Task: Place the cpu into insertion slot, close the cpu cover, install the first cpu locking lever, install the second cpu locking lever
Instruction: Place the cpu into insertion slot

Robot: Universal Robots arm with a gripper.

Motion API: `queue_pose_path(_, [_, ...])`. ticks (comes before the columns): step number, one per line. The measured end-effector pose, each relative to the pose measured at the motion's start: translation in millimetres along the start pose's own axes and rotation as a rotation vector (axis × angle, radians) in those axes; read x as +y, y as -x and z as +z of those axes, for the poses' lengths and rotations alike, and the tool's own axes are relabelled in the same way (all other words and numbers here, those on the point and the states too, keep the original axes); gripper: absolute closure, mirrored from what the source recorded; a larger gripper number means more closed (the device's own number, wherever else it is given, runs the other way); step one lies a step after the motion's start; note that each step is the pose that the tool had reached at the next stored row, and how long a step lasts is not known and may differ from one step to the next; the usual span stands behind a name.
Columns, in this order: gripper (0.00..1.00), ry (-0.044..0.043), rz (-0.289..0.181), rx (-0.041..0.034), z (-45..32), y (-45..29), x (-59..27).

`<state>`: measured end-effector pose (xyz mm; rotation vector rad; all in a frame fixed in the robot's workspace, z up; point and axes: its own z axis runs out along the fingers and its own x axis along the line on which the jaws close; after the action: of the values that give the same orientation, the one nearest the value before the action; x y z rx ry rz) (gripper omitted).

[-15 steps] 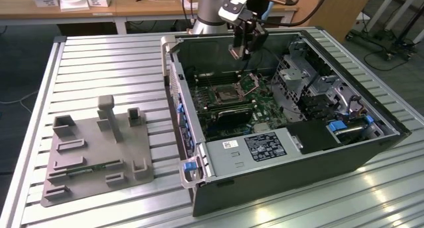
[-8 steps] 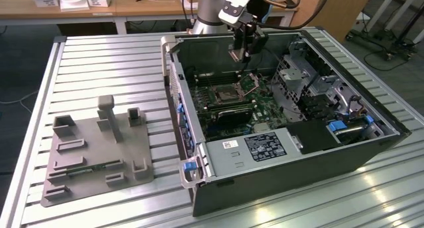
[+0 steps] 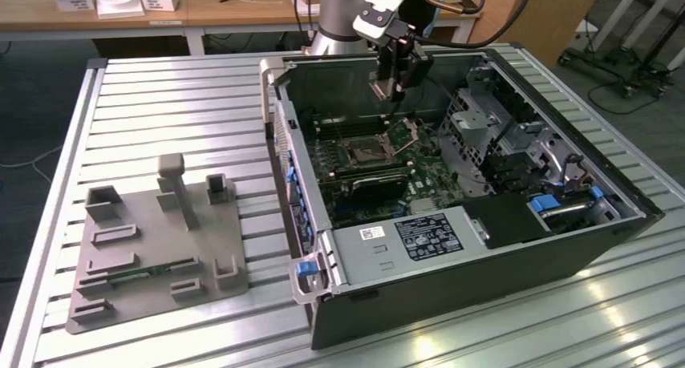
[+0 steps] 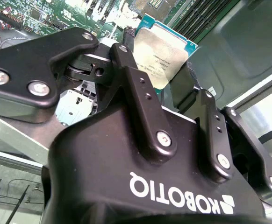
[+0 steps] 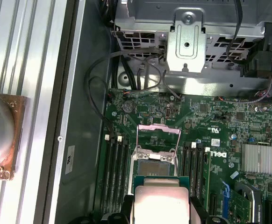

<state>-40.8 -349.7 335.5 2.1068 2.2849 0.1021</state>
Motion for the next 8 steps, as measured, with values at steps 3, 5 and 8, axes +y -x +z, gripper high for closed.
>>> queue_pose_path(3, [0.46, 0.0000, 0.000, 0.0000, 0.0, 0.0, 0.0])
queue_pose_path(5, [0.46, -0.0001, 0.000, -0.0001, 0.0, 0.0, 0.0])
queue_pose_path(8, [0.46, 0.0000, 0.000, -0.0002, 3.5, 0.1, -0.2])
